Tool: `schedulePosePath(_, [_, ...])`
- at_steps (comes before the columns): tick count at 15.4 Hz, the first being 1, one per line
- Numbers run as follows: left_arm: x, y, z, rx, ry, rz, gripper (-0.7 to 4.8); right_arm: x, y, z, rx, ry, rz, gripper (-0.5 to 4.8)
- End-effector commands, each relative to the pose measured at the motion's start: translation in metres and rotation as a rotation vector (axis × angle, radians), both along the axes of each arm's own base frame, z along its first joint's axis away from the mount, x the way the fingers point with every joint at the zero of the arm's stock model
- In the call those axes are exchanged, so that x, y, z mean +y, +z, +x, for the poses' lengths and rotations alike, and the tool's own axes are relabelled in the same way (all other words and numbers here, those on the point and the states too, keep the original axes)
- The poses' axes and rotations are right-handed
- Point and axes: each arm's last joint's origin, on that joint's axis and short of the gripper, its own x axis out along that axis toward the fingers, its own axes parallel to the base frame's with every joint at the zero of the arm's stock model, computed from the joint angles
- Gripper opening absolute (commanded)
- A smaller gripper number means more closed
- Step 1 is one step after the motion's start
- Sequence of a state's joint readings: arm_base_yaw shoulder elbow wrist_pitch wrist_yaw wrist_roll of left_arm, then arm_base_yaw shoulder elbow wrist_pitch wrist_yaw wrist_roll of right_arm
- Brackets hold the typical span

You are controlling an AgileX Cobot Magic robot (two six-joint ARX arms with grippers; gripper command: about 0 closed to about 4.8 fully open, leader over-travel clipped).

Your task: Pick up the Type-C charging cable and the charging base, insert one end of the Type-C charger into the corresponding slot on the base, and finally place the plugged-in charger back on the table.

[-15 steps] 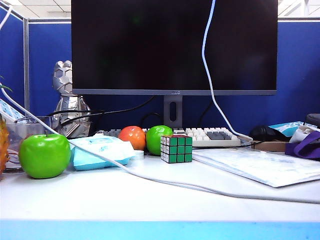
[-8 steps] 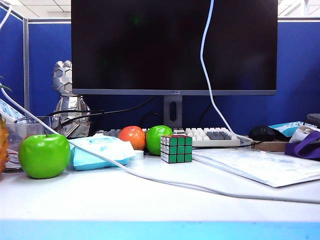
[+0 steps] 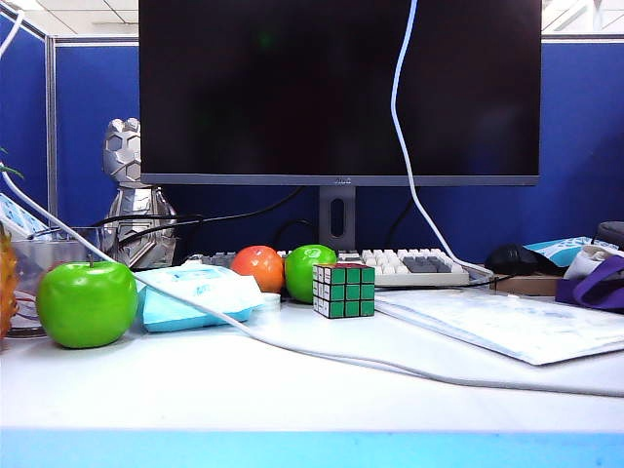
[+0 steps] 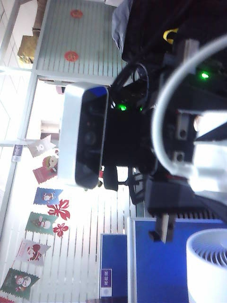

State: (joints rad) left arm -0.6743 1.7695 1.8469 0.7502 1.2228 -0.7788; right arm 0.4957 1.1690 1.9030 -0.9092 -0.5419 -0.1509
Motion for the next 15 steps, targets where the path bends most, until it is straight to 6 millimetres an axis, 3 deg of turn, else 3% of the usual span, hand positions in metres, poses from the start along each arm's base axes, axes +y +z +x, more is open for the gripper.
schedulePosePath(1, [-0.005, -0.014, 0.009, 0.042, -0.028, 0.076, 2.42, -0.005, 0.024, -0.011, -0.197, 0.033, 0.103, -0.01])
schedulePosePath(15, [0.004, -0.001, 0.006, 0.013, 0.017, -0.03, 2.48, -0.006, 0.018, -0.012, -0.145, 0.014, 0.074, -0.01])
